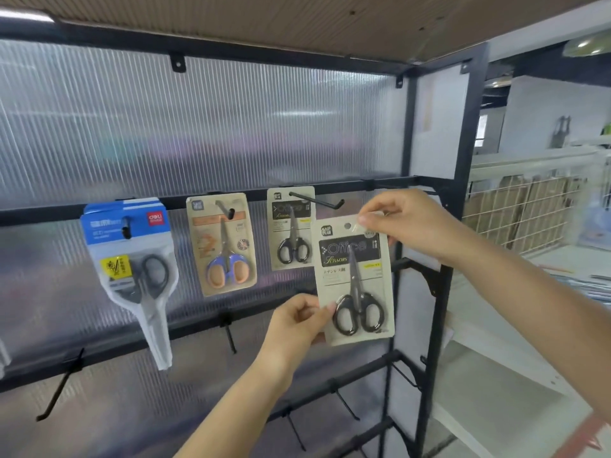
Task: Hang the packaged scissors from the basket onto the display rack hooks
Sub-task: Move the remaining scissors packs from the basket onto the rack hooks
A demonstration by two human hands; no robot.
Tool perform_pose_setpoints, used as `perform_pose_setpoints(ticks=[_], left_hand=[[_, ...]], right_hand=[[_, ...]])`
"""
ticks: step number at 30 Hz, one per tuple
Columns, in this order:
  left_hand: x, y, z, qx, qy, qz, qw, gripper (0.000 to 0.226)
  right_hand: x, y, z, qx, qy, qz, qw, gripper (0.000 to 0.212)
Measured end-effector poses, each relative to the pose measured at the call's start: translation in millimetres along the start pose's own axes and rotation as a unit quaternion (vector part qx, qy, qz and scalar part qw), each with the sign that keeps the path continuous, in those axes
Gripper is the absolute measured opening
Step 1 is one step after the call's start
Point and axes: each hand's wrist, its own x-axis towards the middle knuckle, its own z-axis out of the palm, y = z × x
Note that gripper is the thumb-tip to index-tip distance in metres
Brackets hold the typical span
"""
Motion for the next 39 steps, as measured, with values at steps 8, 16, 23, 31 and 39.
perform_pose_setpoints(ticks=[8,16,23,31,39], left_hand=[[-2,20,1,-0.025,-0.001,0.045,0.999,0.008],[5,22,2,-0.003,0.012,0.039,0.999,0.006],[30,11,-2,0.026,0.058,0.02,0.998,0.013],[95,6,-19,0.092,0.158,-0.025,0.983,0.021],[131,9,-31,0.192,0.223,-0.041,0.955,0.03]], right_hand=[[20,-5,-6,0.056,0.046,0.011,0.997,0.002],[33,4,-2,0.086,0.045,0.021,0.995,0.004],[58,21,20,0.033,0.07,-0.015,0.997,0.01],[106,39,46,0.017,0.105,-0.074,0.992,0.006],[138,61,67,-0.037,0.111,-0.137,0.984,0.014]])
